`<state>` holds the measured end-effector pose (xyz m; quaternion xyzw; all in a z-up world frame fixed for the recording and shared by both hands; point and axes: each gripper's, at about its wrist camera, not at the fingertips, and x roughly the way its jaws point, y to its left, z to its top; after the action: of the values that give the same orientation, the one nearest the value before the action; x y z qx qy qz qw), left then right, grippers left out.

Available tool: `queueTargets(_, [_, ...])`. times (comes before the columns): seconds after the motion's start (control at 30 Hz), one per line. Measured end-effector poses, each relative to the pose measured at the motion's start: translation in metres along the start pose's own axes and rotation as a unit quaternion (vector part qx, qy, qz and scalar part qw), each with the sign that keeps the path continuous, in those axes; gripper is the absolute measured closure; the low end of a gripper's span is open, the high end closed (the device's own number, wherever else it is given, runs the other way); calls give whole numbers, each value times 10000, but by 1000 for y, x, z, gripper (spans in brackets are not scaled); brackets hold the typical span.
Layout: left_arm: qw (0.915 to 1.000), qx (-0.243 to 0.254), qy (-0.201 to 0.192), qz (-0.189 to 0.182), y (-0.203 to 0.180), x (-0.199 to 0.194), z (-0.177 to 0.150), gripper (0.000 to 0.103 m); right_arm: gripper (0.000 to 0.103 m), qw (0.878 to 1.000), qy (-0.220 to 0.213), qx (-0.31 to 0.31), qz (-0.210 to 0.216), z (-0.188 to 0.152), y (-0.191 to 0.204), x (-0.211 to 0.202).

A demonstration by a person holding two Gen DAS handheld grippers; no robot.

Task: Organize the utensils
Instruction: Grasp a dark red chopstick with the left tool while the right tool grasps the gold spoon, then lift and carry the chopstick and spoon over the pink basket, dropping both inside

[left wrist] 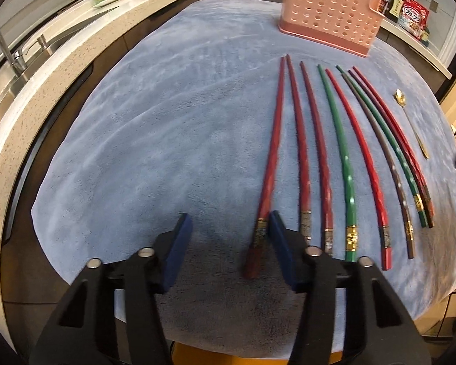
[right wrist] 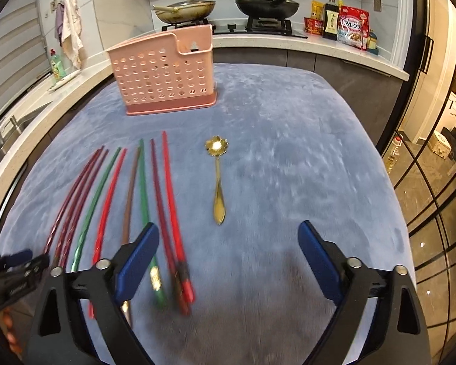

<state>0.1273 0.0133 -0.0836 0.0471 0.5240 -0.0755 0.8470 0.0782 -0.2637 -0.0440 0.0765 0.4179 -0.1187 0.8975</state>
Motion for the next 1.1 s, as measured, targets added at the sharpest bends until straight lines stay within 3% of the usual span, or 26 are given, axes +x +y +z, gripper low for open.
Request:
queueTargets(0.27, [9998,-6,63,-164,-3,0,2,79,54,9975,574,311,269,15,-10,58])
queueTargets(0.43, [9995,-77,103,-303,-1,1,3,88,65,9973,641,265,229,14,-8,67])
queueTargets(0.57, [9992,-84,93,-372,0,-1,2,91,90,9978,613,135,223,11,-7,65])
queueTargets(0.8, [9986,-132,26,-515,2,-10,3,95,95,9975,556,167,410,9,-9,46])
queueTargets(0.87, [9983,-136,-59,-557,2,-18,4,96,101,9976,487,165,455,10,-9,35])
queueTargets(1.1, [9966,-259,-386,-683,6,-50,15,96,101,9986,220,63,481,21,-9,1])
